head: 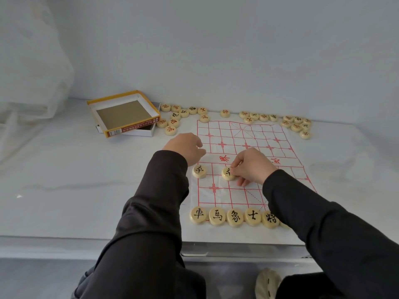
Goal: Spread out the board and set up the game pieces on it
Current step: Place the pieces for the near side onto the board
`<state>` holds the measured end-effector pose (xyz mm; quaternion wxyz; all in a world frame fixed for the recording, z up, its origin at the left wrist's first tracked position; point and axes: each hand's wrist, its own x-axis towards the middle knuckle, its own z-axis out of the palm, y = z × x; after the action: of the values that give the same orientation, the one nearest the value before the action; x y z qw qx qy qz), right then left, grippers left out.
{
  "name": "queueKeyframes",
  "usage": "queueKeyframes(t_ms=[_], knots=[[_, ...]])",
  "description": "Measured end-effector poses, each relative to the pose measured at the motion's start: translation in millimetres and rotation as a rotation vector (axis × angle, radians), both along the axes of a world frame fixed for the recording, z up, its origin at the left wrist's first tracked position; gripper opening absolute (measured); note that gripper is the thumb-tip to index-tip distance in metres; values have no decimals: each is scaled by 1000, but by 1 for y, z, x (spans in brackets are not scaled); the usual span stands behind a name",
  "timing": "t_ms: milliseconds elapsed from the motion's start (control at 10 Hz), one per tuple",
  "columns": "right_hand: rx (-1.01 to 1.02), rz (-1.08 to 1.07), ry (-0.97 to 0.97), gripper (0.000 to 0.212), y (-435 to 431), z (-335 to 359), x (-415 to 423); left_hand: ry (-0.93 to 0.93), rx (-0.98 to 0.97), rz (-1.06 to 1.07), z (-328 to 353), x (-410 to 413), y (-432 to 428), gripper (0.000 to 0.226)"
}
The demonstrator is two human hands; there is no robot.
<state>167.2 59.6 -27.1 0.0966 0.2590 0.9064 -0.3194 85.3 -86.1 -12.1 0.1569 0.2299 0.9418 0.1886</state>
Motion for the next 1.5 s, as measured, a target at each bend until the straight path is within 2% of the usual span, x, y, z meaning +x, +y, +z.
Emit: queueKeyframes(t_ms=[200,400,600,700,1100,1300,1500], knots=[[105,70,48,16,7,5,1,2,-1,3,0,0,1,38],[165,166,-5,19,7,4,-1,-13,25,8,-1,1,2,38],[186,191,32,20,8,17,-15,-21,144,118,-2,-7,-6,33],[225,234,64,21,4,26,-33,23,206,204,-2,-16,-11,32],[397,316,157,24,-13,31,-130,1,318,410,-5,-44,-28,30],[430,490,200,36,-18,12,-184,20,377,485,-9,-50,-37,26],[539,547,212,45,-27,-6,-220,1,381,538,-12,-56,-40,25]])
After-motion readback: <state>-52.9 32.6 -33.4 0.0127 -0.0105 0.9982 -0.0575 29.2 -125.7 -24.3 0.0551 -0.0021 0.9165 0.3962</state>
